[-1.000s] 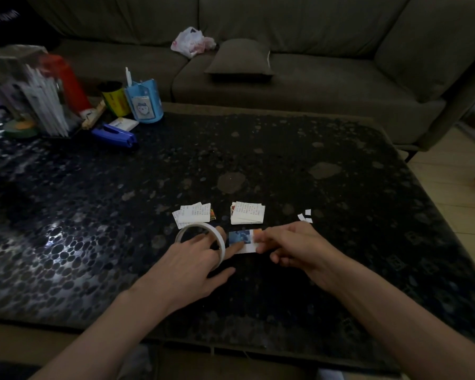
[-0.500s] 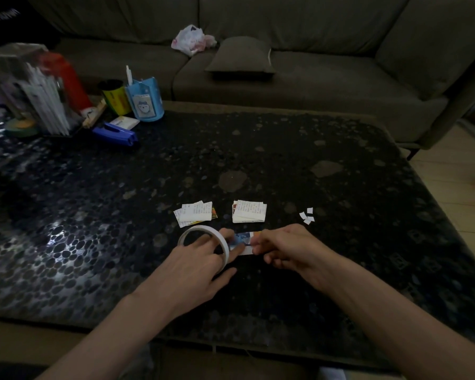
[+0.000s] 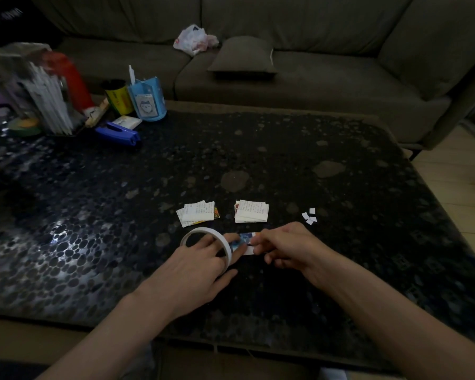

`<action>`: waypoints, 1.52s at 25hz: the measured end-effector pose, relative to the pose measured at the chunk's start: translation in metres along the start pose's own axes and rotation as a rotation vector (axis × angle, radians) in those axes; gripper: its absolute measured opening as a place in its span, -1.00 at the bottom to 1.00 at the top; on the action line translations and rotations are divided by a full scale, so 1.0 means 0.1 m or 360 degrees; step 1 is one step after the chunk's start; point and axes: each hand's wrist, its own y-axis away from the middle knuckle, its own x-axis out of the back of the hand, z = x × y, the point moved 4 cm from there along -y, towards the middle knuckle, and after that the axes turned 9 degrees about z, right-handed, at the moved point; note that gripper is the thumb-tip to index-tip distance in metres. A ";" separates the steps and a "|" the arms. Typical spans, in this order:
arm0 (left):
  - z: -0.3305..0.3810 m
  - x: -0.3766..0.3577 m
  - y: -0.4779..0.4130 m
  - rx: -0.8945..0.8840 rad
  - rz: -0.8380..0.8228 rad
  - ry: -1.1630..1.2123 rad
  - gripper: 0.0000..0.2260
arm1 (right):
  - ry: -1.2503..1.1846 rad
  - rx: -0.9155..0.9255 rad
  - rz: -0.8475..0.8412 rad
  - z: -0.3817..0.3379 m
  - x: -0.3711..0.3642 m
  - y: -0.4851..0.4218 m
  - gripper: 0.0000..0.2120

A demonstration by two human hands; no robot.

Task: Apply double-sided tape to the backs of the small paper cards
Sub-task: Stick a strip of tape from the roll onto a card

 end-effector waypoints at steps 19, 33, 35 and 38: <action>-0.02 -0.01 -0.01 0.0037 0.0076 0.0098 -0.42 | 0.0039 -0.0024 0.0054 -0.05 -0.01 0.05 -0.81; 0.01 -0.03 -0.05 0.0072 0.0068 0.0001 -0.48 | 0.0046 -0.0070 0.0051 -0.08 -0.01 0.09 -0.81; 0.02 -0.02 -0.06 0.0090 0.0067 -0.0009 -0.50 | 0.0021 -0.0103 0.0033 -0.10 0.01 0.10 -0.83; 0.04 -0.01 -0.07 0.0097 0.0068 -0.0043 -0.51 | -0.0053 -0.0159 0.0001 -0.12 0.01 0.13 -0.82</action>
